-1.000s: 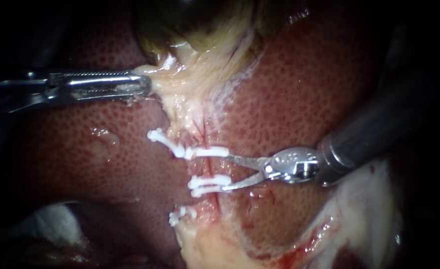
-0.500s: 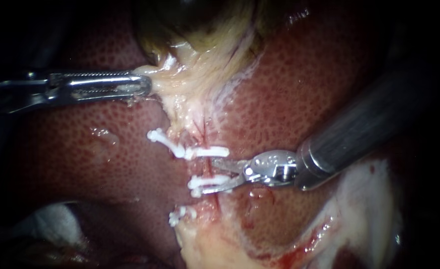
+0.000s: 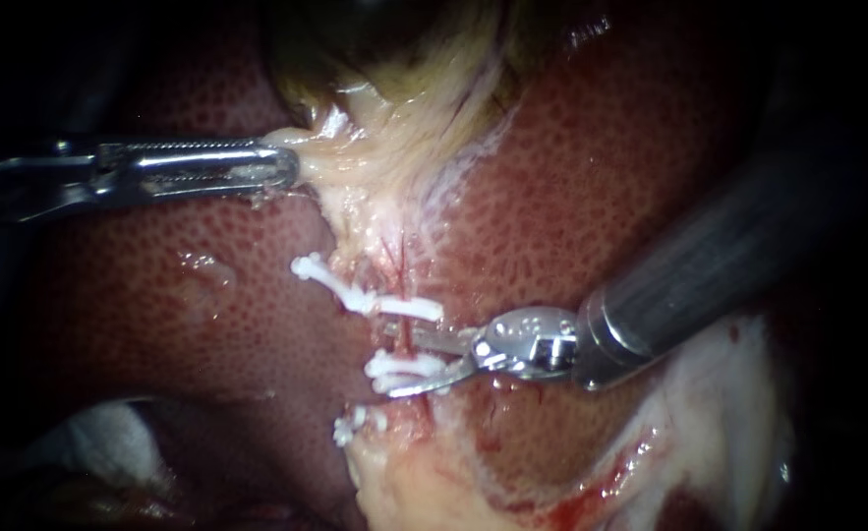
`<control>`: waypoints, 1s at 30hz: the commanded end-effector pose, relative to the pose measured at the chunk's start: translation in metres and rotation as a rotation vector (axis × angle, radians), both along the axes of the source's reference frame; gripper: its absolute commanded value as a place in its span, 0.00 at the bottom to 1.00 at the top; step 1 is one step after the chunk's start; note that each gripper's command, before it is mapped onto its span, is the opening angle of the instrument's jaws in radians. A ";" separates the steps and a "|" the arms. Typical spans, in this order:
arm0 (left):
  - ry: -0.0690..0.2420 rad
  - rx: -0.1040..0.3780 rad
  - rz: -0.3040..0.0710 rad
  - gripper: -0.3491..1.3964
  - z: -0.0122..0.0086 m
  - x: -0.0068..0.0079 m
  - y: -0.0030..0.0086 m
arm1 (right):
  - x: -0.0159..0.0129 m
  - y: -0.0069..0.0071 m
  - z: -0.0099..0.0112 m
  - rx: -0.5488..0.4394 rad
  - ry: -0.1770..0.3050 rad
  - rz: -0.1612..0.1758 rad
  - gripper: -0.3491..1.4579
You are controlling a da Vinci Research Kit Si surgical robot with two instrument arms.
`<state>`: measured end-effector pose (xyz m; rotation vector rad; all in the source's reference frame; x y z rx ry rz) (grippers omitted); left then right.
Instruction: Go to the cutting position right tube
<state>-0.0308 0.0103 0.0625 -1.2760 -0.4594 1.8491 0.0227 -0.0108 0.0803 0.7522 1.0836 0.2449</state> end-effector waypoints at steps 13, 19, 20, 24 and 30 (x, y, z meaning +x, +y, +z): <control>0.002 -0.001 -0.003 0.00 0.0002 -0.0004 -0.0001 | 0.0037 0.0005 0.0013 0.148 0.050 -0.027 0.90; 0.002 -0.001 -0.003 0.00 0.0003 -0.0004 -0.0001 | 0.0041 0.0003 0.0015 0.165 0.057 -0.027 0.89; 0.002 -0.001 -0.002 0.00 0.0003 -0.0004 -0.0001 | 0.0041 0.0004 0.0016 0.165 0.057 -0.027 0.89; 0.002 -0.001 -0.002 0.00 0.0004 -0.0004 -0.0001 | 0.0039 0.0005 0.0017 0.164 0.055 -0.024 0.84; 0.002 -0.002 -0.002 0.00 0.0005 -0.0004 -0.0001 | 0.0038 0.0005 0.0017 0.164 0.056 -0.025 0.84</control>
